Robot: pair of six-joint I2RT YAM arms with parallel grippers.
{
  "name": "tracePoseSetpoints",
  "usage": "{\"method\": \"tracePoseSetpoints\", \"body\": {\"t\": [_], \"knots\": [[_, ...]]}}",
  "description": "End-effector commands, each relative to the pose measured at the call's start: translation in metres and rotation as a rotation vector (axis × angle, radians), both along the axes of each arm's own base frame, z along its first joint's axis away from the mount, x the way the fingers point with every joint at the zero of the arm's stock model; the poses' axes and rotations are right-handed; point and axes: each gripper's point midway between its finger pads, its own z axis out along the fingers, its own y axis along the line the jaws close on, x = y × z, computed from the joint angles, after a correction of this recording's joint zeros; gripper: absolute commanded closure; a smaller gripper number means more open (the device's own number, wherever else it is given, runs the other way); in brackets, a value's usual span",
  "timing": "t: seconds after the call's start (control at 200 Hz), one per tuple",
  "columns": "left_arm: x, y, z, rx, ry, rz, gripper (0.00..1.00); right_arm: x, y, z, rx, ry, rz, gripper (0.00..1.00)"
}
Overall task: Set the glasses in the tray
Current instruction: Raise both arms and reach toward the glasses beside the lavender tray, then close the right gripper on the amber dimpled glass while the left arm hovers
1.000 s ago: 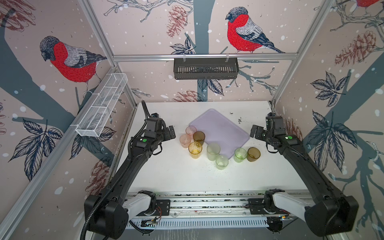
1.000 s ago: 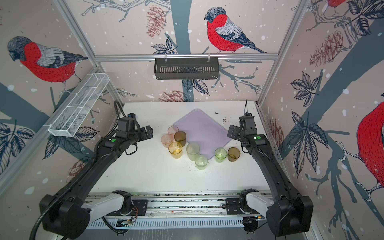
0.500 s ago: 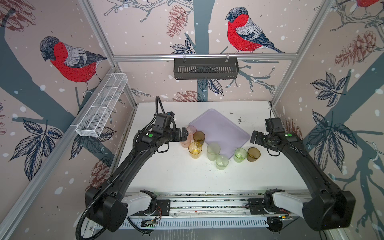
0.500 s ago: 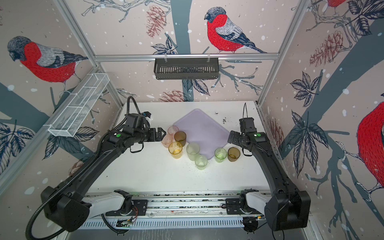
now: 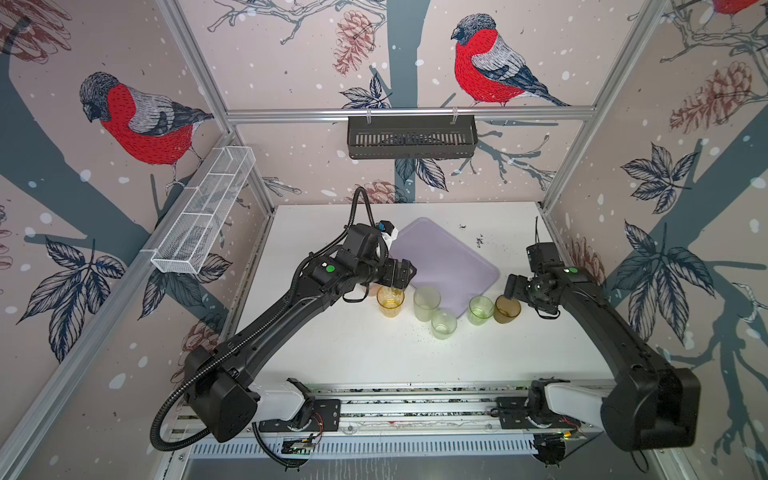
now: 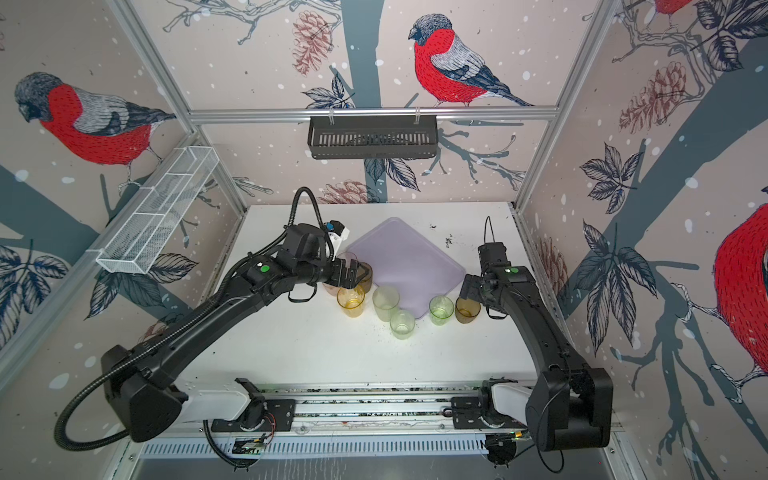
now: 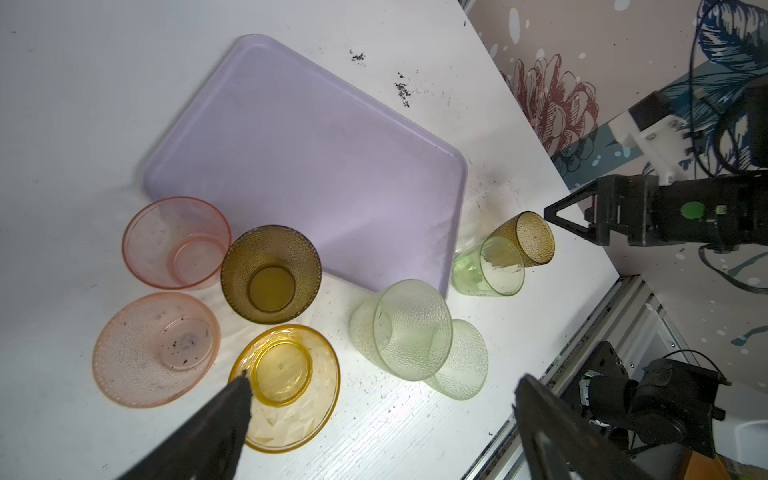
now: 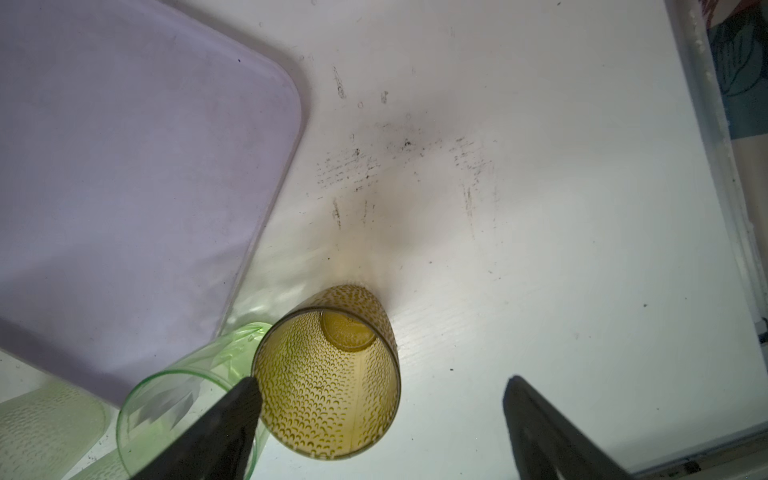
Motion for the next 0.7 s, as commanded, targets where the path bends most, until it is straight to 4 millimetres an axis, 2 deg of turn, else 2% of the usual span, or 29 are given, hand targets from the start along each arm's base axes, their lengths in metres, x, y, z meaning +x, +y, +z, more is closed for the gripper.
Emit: {"method": "tracePoseSetpoints", "body": {"t": [0.0, 0.2, 0.38, 0.56, 0.695], "knots": [[0.004, -0.017, 0.014, -0.041, -0.057, -0.053, 0.02, -0.003, 0.004, -0.001, 0.042, -0.009, -0.029, 0.10], [0.004, -0.038, 0.028, -0.065, -0.091, -0.100, 0.02, -0.013, 0.004, -0.003, 0.086, -0.020, -0.076, 0.17], [0.008, -0.048, 0.031, -0.079, -0.103, -0.130, 0.02, -0.017, -0.001, -0.005, 0.083, -0.004, -0.100, 0.23], [0.009, -0.052, 0.034, -0.080, -0.119, -0.152, 0.02, -0.021, -0.005, -0.012, 0.083, 0.013, -0.109, 0.32], [0.009, -0.051, 0.029, -0.063, -0.116, -0.152, 0.02, -0.020, -0.005, -0.019, 0.102, 0.034, -0.113, 0.37]]}}
